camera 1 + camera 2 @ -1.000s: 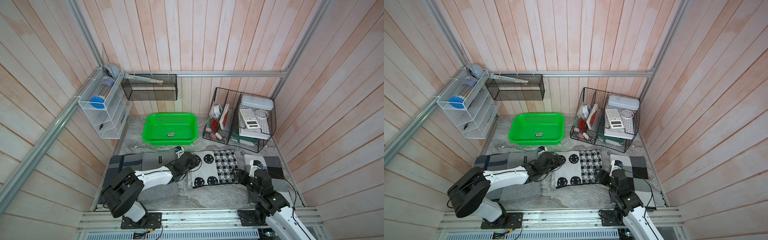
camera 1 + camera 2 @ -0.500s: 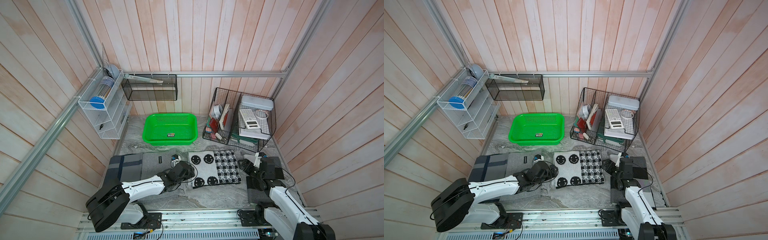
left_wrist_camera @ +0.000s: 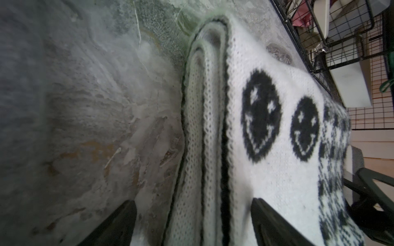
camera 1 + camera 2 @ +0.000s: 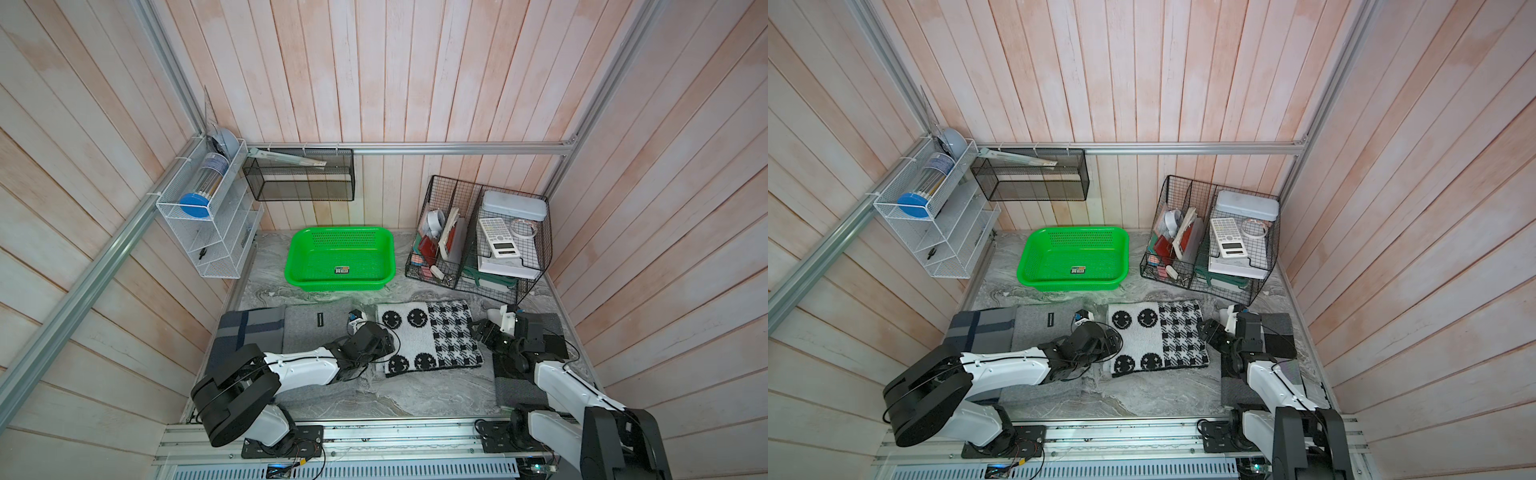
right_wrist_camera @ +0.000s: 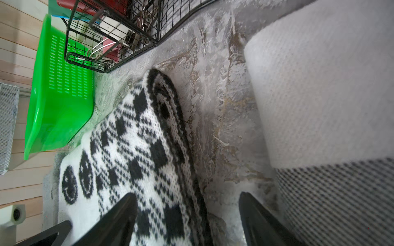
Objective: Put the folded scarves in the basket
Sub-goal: Pick up the scarf at the center of the board.
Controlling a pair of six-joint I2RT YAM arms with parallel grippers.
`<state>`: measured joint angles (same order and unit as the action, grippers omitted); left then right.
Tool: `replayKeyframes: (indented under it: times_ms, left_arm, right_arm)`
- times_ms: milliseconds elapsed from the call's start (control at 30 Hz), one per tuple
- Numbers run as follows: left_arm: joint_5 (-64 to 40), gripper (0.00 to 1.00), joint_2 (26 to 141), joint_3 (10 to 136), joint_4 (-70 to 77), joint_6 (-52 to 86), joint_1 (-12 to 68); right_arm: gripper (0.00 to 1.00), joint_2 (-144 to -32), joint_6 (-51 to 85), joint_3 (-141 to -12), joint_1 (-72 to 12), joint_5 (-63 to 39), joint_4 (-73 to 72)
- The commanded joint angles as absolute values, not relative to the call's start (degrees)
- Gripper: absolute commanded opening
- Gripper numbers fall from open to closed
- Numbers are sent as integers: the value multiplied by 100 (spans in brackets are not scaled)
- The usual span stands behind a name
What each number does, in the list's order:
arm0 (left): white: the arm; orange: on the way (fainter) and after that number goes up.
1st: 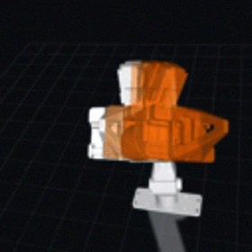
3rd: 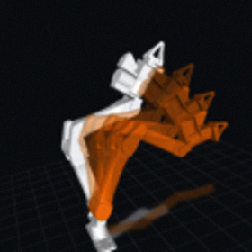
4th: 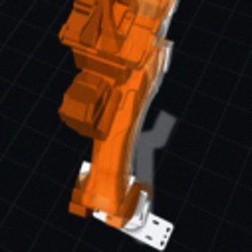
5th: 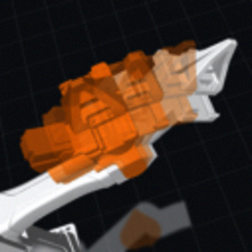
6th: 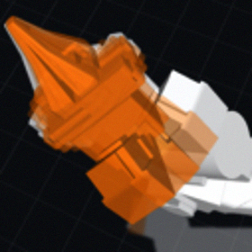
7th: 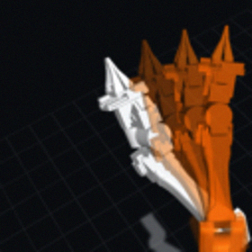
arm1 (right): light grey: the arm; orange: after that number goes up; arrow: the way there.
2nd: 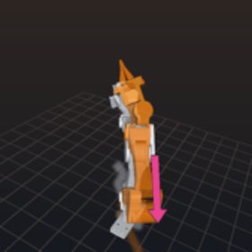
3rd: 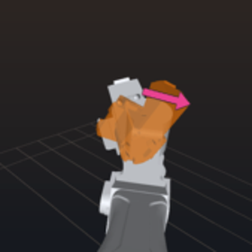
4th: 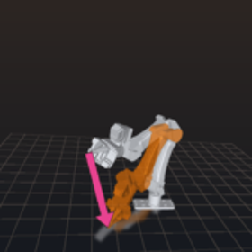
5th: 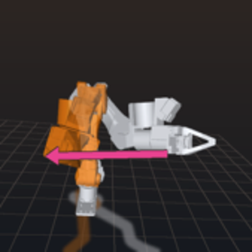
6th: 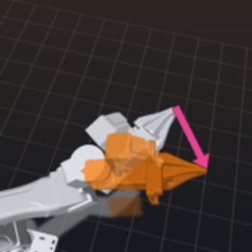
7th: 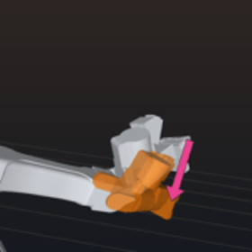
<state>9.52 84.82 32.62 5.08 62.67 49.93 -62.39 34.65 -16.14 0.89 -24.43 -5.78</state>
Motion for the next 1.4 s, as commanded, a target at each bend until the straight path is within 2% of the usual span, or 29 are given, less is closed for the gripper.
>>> replayKeyframes:
  times_ms: [0,300,500,567,600,633,700,733,767,800,933,1067,1167,1267,1367]
  left_arm:
    - [1015,90,8693,3364,622,6387,5010]
    - [976,83,9096,3484,748,6417,5010]
    - [949,73,9242,3498,853,6390,5011]
    - [896,54,9255,3504,929,6334,5010]
    - [834,39,9260,3499,1003,6280,5014]
    - [744,28,9251,3502,1044,6210,5008]
    - [609,15,9188,3501,1061,6066,5009]
    - [584,5,9107,3485,1028,5995,5010]
    - [599,0,8988,3460,974,5948,5010]
    - [598,0,8840,3414,942,5897,5009]
    - [602,0,8020,3163,743,5643,5045]
    - [928,0,7072,3129,-199,5344,5054]
    - [1190,0,6408,3155,-748,5244,5051]
    - [1388,0,5933,3267,-1043,5081,5018]
    - [1413,0,5621,3421,-1169,4777,4795]
  right_arm:
    - [80,-6419,3338,-1679,41,-2695,-761]
    - [79,-6989,3405,-1714,-386,-2579,-1011]
    - [66,-7034,3556,-1632,-670,-2549,-1160]
    - [59,-7008,3610,-1578,-758,-2560,-1234]
    - [53,-6971,3612,-1552,-795,-2629,-1286]
    - [44,-6926,3612,-1544,-810,-2729,-1302]
    - [26,-6755,3522,-1581,-847,-3003,-1159]
    - [16,-6637,3503,-1590,-886,-3069,-1092]
    - [6,-6467,3489,-1578,-925,-3076,-993]
    - [0,-6268,3496,-1564,-975,-3053,-874]
    - [0,-5127,3766,-1393,-1187,-2859,-430]
    - [0,-3579,4242,-1269,-1618,-2489,-68]
    - [0,-2815,4391,-1401,-1905,-2226,163]
    - [0,-2651,4389,-1658,-2097,-2097,206]
    - [0,-3071,4259,-2014,-2284,-2030,129]
